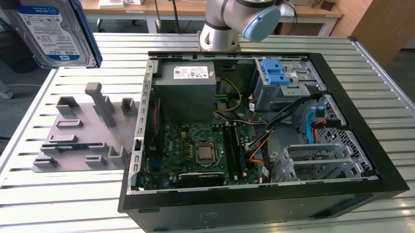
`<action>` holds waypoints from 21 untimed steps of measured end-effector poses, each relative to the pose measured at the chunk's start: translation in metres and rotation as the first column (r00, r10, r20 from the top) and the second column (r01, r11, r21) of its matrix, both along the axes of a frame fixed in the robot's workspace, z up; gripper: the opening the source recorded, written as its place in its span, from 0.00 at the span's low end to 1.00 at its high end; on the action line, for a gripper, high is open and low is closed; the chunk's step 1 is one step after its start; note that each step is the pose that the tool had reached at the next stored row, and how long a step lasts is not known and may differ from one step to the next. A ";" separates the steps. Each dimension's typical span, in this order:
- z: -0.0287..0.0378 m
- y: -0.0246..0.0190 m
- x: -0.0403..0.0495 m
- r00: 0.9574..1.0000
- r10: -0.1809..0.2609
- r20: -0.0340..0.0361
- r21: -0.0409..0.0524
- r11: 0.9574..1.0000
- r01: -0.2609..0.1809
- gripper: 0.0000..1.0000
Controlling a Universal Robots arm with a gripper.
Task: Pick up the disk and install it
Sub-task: 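Pick up the disk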
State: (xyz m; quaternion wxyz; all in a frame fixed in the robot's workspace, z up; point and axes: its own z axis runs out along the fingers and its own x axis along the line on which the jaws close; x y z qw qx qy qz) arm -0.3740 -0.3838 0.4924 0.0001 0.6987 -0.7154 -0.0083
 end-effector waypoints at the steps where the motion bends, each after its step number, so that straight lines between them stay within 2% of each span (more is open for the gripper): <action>1: 0.0000 0.0000 0.0015 1.000 0.000 0.000 0.000 1.000 0.000 0.36; 21: 0.0000 0.0000 0.0366 1.000 0.000 0.000 0.000 1.000 0.000 0.36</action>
